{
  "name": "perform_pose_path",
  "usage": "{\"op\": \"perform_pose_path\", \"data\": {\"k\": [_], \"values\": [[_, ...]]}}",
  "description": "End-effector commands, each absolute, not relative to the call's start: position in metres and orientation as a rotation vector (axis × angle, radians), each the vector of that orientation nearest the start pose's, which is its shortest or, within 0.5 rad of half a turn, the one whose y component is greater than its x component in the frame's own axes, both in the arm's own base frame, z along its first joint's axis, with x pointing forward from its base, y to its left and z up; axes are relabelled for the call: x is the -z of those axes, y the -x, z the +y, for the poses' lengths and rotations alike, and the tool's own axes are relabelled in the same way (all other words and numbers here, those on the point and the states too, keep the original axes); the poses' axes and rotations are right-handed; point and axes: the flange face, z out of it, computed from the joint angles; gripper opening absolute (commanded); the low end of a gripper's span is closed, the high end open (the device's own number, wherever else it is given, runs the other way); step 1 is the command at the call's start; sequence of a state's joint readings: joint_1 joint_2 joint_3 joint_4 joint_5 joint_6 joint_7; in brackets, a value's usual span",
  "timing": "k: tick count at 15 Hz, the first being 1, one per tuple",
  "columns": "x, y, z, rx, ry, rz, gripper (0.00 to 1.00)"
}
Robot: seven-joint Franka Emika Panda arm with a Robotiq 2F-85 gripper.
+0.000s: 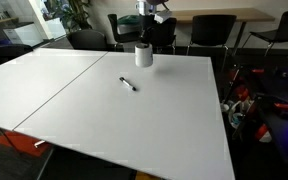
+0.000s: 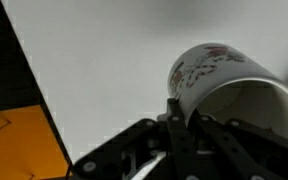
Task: Move the mug backwards
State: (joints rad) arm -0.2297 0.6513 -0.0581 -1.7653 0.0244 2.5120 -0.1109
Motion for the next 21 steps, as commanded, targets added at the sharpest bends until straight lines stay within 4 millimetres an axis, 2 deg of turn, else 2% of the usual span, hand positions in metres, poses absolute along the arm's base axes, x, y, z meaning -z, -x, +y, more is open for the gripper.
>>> {"op": "perform_pose_path", "data": {"k": [1, 9, 21], "values": [[-0.216, -0.674, -0.201, 0.169, 3.159, 0.393, 0.02], [-0.212, -0.707, -0.221, 0.260, 3.146, 0.578, 0.02], [-0.185, -0.730, -0.232, 0.196, 3.115, 0.641, 0.02]]}}
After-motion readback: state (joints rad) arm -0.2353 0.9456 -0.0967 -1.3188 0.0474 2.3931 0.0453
